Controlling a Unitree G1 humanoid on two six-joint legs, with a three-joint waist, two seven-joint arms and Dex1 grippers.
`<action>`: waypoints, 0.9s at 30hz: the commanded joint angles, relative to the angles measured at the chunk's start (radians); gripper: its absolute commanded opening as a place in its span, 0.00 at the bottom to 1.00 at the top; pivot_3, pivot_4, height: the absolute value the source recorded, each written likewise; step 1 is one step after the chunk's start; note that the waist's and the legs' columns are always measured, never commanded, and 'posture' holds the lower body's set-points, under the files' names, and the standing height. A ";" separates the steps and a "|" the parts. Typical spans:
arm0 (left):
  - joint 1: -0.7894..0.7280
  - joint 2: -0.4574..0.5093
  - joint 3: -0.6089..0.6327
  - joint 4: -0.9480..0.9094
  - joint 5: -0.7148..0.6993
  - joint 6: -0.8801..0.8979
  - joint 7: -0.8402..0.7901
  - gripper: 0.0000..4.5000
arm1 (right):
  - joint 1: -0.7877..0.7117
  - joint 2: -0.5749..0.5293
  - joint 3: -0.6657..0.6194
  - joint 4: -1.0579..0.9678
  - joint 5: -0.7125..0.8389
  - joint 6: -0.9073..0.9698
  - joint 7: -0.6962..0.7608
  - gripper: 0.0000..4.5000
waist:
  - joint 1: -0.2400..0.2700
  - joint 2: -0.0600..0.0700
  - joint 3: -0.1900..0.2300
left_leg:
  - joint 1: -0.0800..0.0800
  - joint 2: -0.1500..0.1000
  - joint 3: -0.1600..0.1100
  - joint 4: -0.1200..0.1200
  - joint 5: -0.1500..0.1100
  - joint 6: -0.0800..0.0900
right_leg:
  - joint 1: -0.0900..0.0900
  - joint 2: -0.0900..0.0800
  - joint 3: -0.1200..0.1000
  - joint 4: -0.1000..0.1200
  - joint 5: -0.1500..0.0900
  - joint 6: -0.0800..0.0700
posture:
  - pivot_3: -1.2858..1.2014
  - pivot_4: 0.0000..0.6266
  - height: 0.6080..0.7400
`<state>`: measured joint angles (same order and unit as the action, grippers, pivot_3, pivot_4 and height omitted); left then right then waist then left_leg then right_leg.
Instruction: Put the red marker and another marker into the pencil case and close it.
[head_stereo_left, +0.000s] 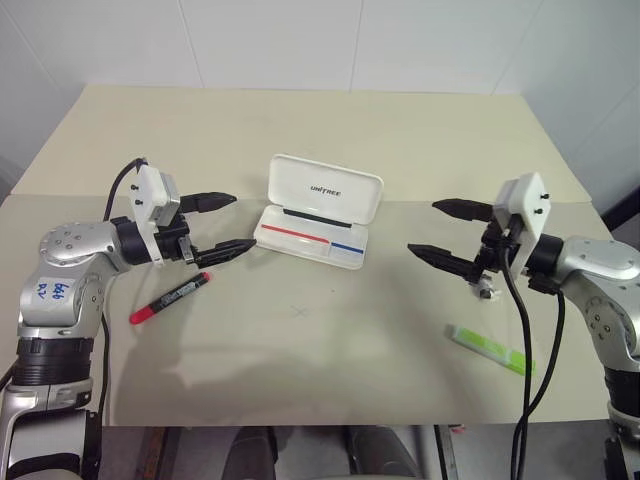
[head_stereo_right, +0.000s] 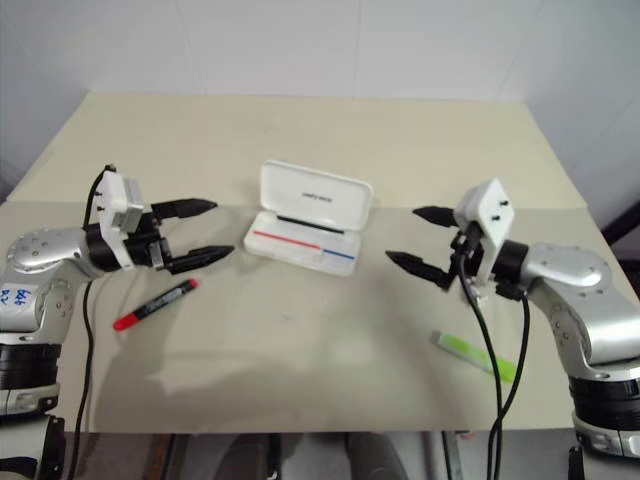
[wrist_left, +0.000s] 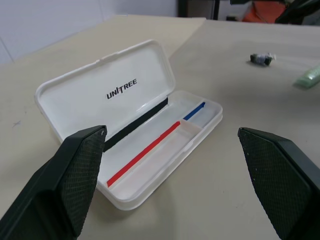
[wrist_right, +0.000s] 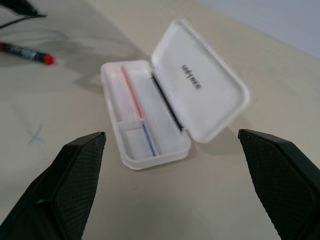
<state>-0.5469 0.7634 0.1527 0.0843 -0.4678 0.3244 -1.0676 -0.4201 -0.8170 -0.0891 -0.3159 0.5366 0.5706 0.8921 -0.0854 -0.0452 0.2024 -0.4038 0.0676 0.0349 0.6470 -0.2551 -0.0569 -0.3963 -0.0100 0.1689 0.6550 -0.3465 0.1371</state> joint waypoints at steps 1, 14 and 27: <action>-0.054 0.026 0.028 0.039 0.007 -0.038 -0.017 0.99 | -0.044 -0.012 0.064 -0.035 -0.027 0.028 0.015 1.00 | 0.001 0.000 0.000 | 0.000 0.000 0.000 0.000 0.000 0.000 | 0.000 0.000 0.000 0.000 0.000 0.000 | 0.52 0.24 1.00; -0.100 0.062 -0.007 0.154 0.061 -0.093 -0.100 1.00 | -0.231 0.087 0.278 0.028 -0.124 0.047 0.061 0.56 | -0.001 0.000 0.000 | -0.002 0.000 0.001 0.000 -0.001 0.001 | -0.002 -0.001 0.000 0.000 -0.001 0.000 | 0.52 0.24 1.00; -0.075 0.171 0.025 0.158 0.055 -0.058 -0.204 1.00 | -0.442 0.199 0.540 0.371 -0.367 -0.010 0.164 0.56 | -0.001 0.000 0.000 | -0.007 0.001 0.002 0.000 -0.001 0.001 | -0.012 0.000 0.000 0.005 -0.002 -0.004 | 0.52 0.24 1.00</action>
<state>-0.6253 0.9166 0.1496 0.2782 -0.3997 0.2633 -1.2761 -0.8365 -0.6200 0.4557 0.0425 0.1920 0.5974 1.0401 -0.0863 -0.0451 0.2024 -0.4106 0.0687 0.0372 0.6468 -0.2557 -0.0563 -0.4087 -0.0104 0.1685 0.6609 -0.3490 0.1333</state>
